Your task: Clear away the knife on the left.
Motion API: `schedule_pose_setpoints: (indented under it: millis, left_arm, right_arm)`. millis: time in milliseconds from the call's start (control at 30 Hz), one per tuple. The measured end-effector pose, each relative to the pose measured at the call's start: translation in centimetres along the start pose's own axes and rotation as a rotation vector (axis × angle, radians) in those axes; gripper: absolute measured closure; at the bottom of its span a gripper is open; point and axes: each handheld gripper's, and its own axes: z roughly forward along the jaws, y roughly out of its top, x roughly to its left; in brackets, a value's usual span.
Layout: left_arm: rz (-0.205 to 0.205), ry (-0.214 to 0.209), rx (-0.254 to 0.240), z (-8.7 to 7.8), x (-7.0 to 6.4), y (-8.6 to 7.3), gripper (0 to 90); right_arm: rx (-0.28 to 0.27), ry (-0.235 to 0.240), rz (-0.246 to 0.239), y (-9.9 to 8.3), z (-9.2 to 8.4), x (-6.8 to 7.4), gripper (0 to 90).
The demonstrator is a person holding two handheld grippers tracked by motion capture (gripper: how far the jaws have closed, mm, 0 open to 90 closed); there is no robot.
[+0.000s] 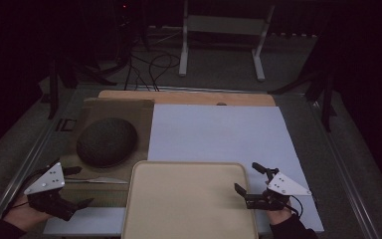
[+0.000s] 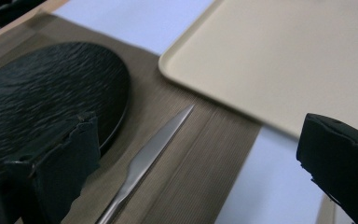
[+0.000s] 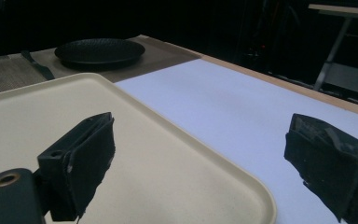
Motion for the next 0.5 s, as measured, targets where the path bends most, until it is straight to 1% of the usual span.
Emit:
schedule_pose_setpoints:
  millis: [67,100,133,167,200,233,333,367,400,467,500]
  left_arm:
    - [0.002,-0.006,0.008,-0.1,0.1,0.0,0.0]
    - [0.012,0.006,0.02,-0.2,0.2,0.1,0.0]
    - [0.017,0.004,0.038,-0.3,0.4,0.3,0.0]
    - [0.022,0.008,0.05,-0.4,0.5,0.3,0.0]
    - [0.025,-0.001,0.063,-0.4,0.6,0.4,0.0]
    - [0.025,-0.001,0.063,-0.4,0.6,0.4,0.0]
    - [0.04,0.01,0.106,-0.4,1.0,0.8,0.0]
    - [0.042,0.0,0.117,-0.4,1.1,0.8,0.0]
    - [0.042,0.0,0.117,-0.4,1.1,0.8,0.0]
    - [0.052,0.009,0.134,-0.4,1.3,1.0,0.0]
    - [0.055,0.003,0.141,-0.3,1.3,1.0,0.0]
  right_arm:
    - [-0.001,0.0,0.001,0.0,0.0,0.0,8.2]
    - [0.001,0.001,0.001,0.0,0.0,0.0,8.2]
    - [0.005,-0.006,-0.012,0.0,0.1,0.1,8.2]
    - [0.005,-0.001,-0.011,0.0,0.1,0.1,8.2]
    - [0.006,0.001,-0.017,0.0,0.1,0.1,8.2]
    - [0.006,0.001,-0.017,0.0,0.1,0.1,8.2]
    - [0.007,0.005,-0.012,0.0,0.2,0.2,8.2]
    - [0.003,0.005,-0.014,0.0,0.2,0.1,8.2]
    - [0.0,0.005,-0.011,0.0,0.2,0.1,8.2]
    - [-0.001,0.004,-0.009,0.0,0.1,0.1,8.2]
    - [-0.001,0.003,-0.007,0.0,0.1,0.1,8.2]
